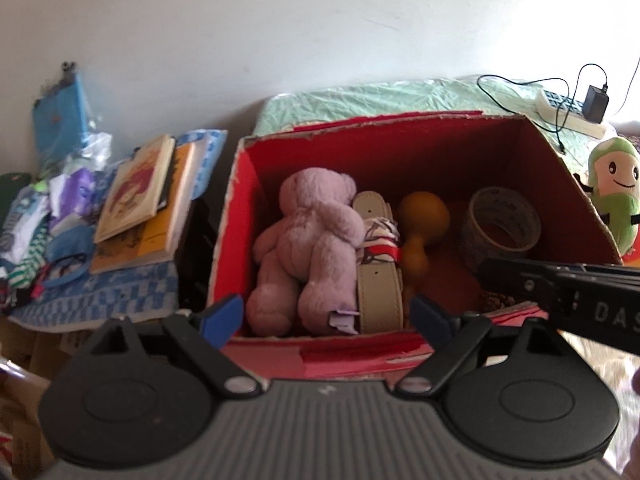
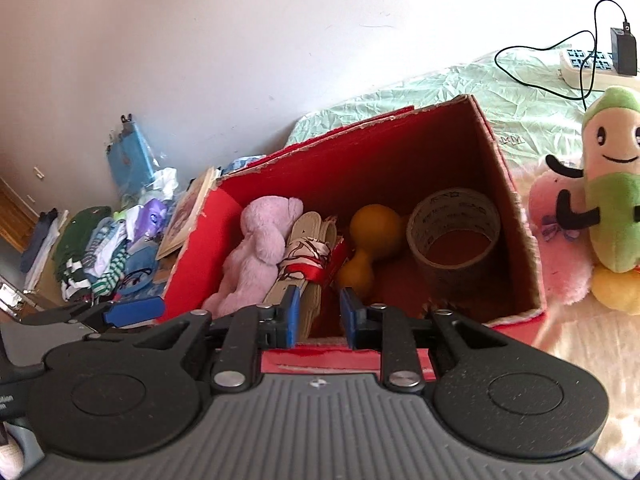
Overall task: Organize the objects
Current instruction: 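Lower the teddy bear into the red box and open the right gripper, then move the right gripper back to the green bean plush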
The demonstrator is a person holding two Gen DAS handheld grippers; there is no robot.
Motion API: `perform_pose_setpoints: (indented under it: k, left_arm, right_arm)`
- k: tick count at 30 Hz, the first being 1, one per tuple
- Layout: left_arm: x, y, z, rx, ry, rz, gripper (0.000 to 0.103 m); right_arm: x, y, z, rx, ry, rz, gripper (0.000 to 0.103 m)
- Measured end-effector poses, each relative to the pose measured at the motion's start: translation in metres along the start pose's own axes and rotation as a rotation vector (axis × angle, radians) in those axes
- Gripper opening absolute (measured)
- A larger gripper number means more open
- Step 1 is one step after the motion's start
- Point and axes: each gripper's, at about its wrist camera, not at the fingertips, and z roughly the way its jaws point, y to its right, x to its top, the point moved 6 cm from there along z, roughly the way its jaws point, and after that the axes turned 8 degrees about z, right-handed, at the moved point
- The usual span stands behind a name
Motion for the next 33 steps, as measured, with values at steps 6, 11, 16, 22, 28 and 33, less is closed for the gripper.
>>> perform_pose_setpoints:
  k: [6,11,16,22,28,33]
  left_arm:
    - [-0.003,0.022,-0.02,0.058,0.0,-0.005,0.095]
    - [-0.008,0.045,-0.027,0.09,-0.039,-0.007,0.097]
    - [-0.011,0.068,-0.031,0.1,-0.05,-0.012,0.098]
    - [-0.012,0.093,-0.032,0.097,-0.058,-0.024,0.099]
    - [-0.012,0.118,-0.033,0.094,-0.069,-0.021,0.099]
    - [-0.013,0.139,-0.035,0.09,-0.08,-0.007,0.099]
  right_arm:
    - [0.001,0.012,-0.026,0.026,0.0,-0.02,0.025]
    - [0.001,0.024,-0.039,0.019,-0.001,-0.041,0.025]
    - [0.001,0.044,-0.05,0.01,-0.015,-0.041,0.026]
    - [0.002,0.07,-0.063,-0.004,-0.027,-0.026,0.026]
    - [0.001,0.091,-0.076,-0.016,-0.033,-0.021,0.026]
    - [0.001,0.108,-0.087,-0.028,-0.032,-0.01,0.026]
